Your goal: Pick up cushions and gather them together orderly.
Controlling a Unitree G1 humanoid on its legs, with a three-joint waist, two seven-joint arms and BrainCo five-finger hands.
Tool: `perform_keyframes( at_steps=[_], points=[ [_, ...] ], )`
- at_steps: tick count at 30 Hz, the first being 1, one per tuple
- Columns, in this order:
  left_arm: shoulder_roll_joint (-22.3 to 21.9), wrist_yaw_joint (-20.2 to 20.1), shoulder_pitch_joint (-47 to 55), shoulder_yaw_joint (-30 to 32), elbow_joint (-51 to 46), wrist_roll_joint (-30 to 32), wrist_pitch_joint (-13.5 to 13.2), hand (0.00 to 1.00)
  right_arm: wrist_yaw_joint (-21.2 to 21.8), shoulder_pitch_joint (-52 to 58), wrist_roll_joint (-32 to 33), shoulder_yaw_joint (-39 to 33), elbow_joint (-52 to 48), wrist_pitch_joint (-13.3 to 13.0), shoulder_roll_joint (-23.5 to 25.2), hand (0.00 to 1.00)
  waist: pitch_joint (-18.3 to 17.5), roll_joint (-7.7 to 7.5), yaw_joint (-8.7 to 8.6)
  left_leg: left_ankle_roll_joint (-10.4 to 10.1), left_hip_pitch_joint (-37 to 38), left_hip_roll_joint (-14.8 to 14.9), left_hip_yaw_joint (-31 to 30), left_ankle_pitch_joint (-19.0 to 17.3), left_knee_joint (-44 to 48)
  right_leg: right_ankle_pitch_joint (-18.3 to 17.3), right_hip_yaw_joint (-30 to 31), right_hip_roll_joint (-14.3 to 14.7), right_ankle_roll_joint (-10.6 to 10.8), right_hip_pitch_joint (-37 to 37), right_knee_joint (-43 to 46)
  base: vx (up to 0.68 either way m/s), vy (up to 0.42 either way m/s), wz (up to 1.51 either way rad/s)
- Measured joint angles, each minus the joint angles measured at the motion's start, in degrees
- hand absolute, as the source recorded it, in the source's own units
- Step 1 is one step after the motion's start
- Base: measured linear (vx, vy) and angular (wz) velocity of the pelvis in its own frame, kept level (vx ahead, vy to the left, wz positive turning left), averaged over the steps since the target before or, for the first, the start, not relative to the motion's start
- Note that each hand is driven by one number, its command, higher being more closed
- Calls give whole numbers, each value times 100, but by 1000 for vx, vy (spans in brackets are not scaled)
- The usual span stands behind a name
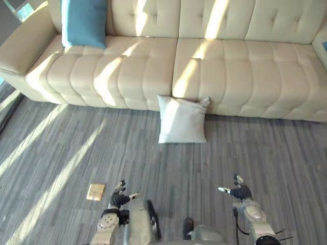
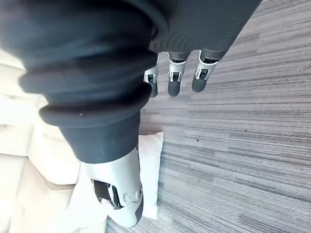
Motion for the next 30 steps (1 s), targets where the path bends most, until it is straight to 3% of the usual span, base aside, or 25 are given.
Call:
perform_keyframes(
  at_steps=[1, 2, 3, 4, 5, 6, 7, 8, 11, 12, 13, 14, 15, 17, 19, 21, 23, 25, 26, 30],
  points=[
    [10, 6, -41, 23, 96, 1, 10, 0, 11, 31, -35, 23, 43, -1, 35, 0, -102, -145, 13, 292, -2, -182, 89, -263, 228, -33, 160, -233, 27, -261, 660, 634, 286, -60],
    [5, -6, -56, 41, 92, 4, 2, 0, 11, 54, -50, 20, 64, -3, 34, 0, -138, -198, -16, 352, 37, -240, 185, -400, 287, -32, 210, -337, 36, -471, 1176, 510, 219, -25],
    [12, -8, -71, 45, 98, 5, -2, 0, 12, 57, -55, 21, 132, -1, 43, 0, -139, -298, -53, 415, 214, -362, 300, -544, 294, 50, 255, -501, 245, -757, 1998, 628, 252, -13],
    [60, -3, -77, 33, 150, 7, 3, 0, 14, 58, -114, 24, 157, 5, 86, 0, -103, -400, -159, 549, 660, -554, 342, -845, 269, 445, 244, -781, 1139, -1295, 3520, 620, 235, -11],
    [88, -1, -104, -4, 201, 7, 12, 0, 13, 64, -150, 23, 159, 5, 104, 0, -99, -396, -200, 590, 856, -575, 346, -973, 271, 447, 224, -820, 1225, -1478, 4069, 727, 230, -9],
    [125, 6, -106, -54, 216, 11, 19, 0, 14, 76, -214, 92, 160, 6, 117, 0, -89, -363, -278, 641, 1316, -564, 366, -1169, 232, 289, 47, -886, 907, -1750, 4768, 473, 100, -3],
    [155, 10, -110, -67, 217, 11, 17, 0, 15, 78, -222, 196, 155, 5, 104, 0, -83, -349, -295, 643, 1561, -558, 363, -1234, 148, 196, -114, -893, 750, -1855, 4904, 664, 76, -3],
    [229, 10, -188, -79, 217, 10, 12, 0, 17, 79, -230, 421, 139, -7, 98, 0, -53, -297, -312, 625, 2132, -493, 382, -1265, -146, -31, -510, -864, 342, -2165, 4715, 528, 18, -2],
    [272, 11, -426, -56, 210, 10, -5, 0, 34, -15, -262, 461, 127, -18, 92, 0, 2, -187, -313, 579, 2587, -234, 404, -1274, -341, -64, -1008, -662, 211, -2838, 3386, 478, -66, 8],
    [316, 10, -439, -57, 213, 13, -8, 0, 33, 11, -267, 461, 115, -17, 75, 0, -17, -223, -325, 308, 2737, -193, 415, -1355, -333, 369, -1019, -517, 168, -2941, 2328, 559, -119, 26],
    [369, 4, -393, -55, 211, 13, -6, 0, 34, 101, -270, 464, 113, -17, 76, 0, -76, -363, -320, 80, 2847, -298, 423, -1504, -301, 1269, -909, -468, -36, -2957, 1494, 592, -156, 26],
    [425, 7, -348, -46, 215, 13, -2, 0, 34, 177, -270, 465, 113, -17, 94, 0, -122, -529, -315, -57, 2935, -388, 419, -1618, -266, 1969, -791, -495, -194, -2973, 1240, 406, -121, 4],
    [252, 29, -323, -7, 344, 14, 29, 0, 34, 158, -270, 459, 163, 29, -62, 0, -121, -273, -296, -111, 3114, -162, 370, -1754, -184, 1671, -823, -368, -316, -3003, 1707, 557, -182, -2],
    [165, 2, -231, -6, 338, 24, 11, 0, 36, 182, -271, 452, 62, 6, -167, 0, -224, -155, -318, -244, 2964, 7, 343, -1598, 219, 1420, -835, -222, -332, -2798, 1476, 465, -173, -9],
    [21, -2, -332, -7, 331, 41, 4, 0, 22, 163, -267, 452, 67, 1, -273, 0, -180, -48, -305, -566, 2281, 323, 40, -1399, 1679, 1393, -932, -52, -395, -2386, 996, 370, -152, 4],
    [-66, -7, -321, -13, 347, 41, 4, 0, 20, 244, -261, 406, 73, -9, -229, 0, -155, -101, -302, -487, 2091, 384, 66, -1513, 1944, 1418, -1016, -63, -423, -1915, 618, 289, -58, 17],
    [-112, -10, -296, -16, 336, 42, 1, 0, 19, 310, -256, 334, 78, -12, -225, 0, -121, -165, -275, -442, 2060, 376, 235, -1536, 1511, 1420, -1029, -82, -419, -1585, 372, 222, -5, 7],
    [-99, -9, -277, -17, 338, 42, 3, 0, 20, 271, -258, 240, 70, -19, -218, 0, -157, -84, -276, -399, 1927, 329, 403, -1473, 531, 1432, -993, -85, -356, -1529, 281, 144, 89, -10],
    [-116, -9, -280, -27, 342, 47, 2, 0, 15, 274, -259, 134, 76, -17, -240, 0, -171, 92, -297, -238, 1884, 330, 460, -877, -356, 1407, -988, -17, -213, -1552, 281, 98, 131, -8],
    [-77, -9, -271, -37, 468, 59, 8, 0, 9, 350, -263, 125, 93, -4, -178, 0, -181, -1, -288, -101, 2076, 75, 612, -788, -782, 1483, -873, -206, 8, -1529, 88, 66, 143, -3]
  ],
)
